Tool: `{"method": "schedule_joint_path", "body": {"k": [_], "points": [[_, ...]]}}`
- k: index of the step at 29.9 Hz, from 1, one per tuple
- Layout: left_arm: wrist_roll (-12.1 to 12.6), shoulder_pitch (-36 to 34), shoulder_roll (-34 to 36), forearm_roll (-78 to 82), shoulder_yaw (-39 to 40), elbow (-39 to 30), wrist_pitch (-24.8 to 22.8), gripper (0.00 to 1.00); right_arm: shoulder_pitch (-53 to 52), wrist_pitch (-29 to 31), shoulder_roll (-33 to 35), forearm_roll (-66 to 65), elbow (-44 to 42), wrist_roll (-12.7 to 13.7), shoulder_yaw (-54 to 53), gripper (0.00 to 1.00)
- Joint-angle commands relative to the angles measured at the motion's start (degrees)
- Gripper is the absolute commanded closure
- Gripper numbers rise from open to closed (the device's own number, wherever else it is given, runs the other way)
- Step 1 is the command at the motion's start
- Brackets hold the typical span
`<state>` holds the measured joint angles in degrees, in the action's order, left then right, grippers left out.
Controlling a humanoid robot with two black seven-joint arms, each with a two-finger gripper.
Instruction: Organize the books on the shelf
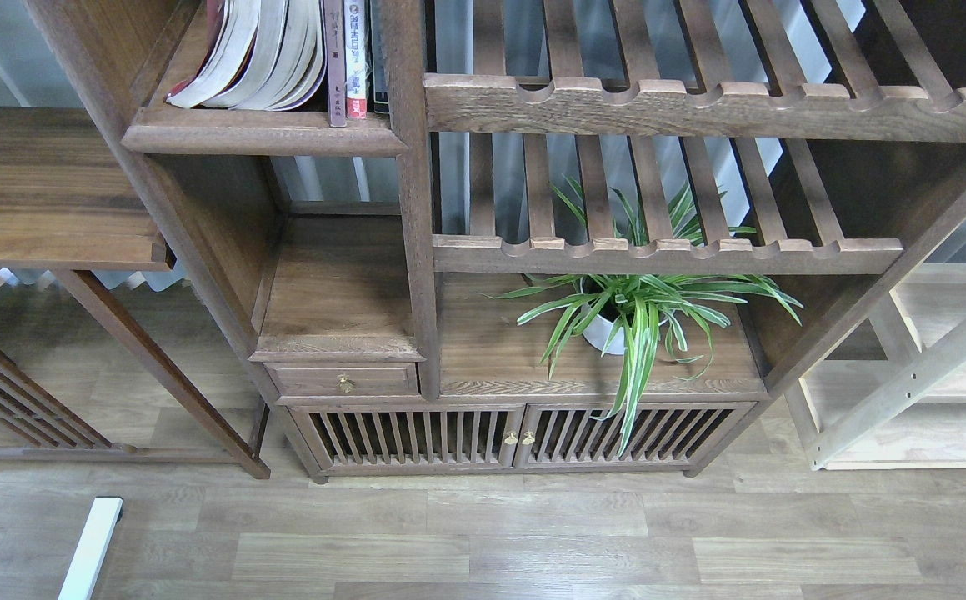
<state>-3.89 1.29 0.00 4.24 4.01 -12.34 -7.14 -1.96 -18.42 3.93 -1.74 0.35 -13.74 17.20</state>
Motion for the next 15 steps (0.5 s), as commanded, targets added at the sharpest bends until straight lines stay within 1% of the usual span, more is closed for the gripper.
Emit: {"method": "schedule_joint_path", "body": {"k": [1,3,5,8,10,12,15], "points": [[1.8,-0.3,0.0,-3.8,3.2,0.5,2.0,0.03,0.0,3.7,-0.2,2.0,-1.8,4.6,-6.9,0.01],[4.1,-0.7,0.0,-6.7,4.5,0.5,1.9,0.03,0.4,4.9,-0.2,2.4,-2.1,7.3,-10.3,0.01],[5.5,-0.8,0.0,-8.4,4.6,0.4,1.8,0.03,0.9,5.1,-0.3,2.4,-2.7,10.0,-12.2,0.01],[5.9,-1.1,0.0,-10.1,5.0,0.5,1.8,0.03,1.2,5.4,-0.5,2.9,-2.8,12.2,-13.6,0.01],[5.7,-1.3,0.0,-9.5,3.6,0.6,2.0,0.03,1.2,6.0,-0.6,3.9,-2.9,13.6,-14.0,0.01],[5.6,-1.3,0.0,-8.6,2.2,0.6,2.1,0.03,1.2,6.0,-0.9,4.3,-3.1,14.3,-14.1,0.01],[4.9,-1.5,0.0,-5.7,-2.1,0.6,2.7,0.03,1.3,6.0,-1.1,4.4,-3.5,14.6,-14.3,0.01]]}}
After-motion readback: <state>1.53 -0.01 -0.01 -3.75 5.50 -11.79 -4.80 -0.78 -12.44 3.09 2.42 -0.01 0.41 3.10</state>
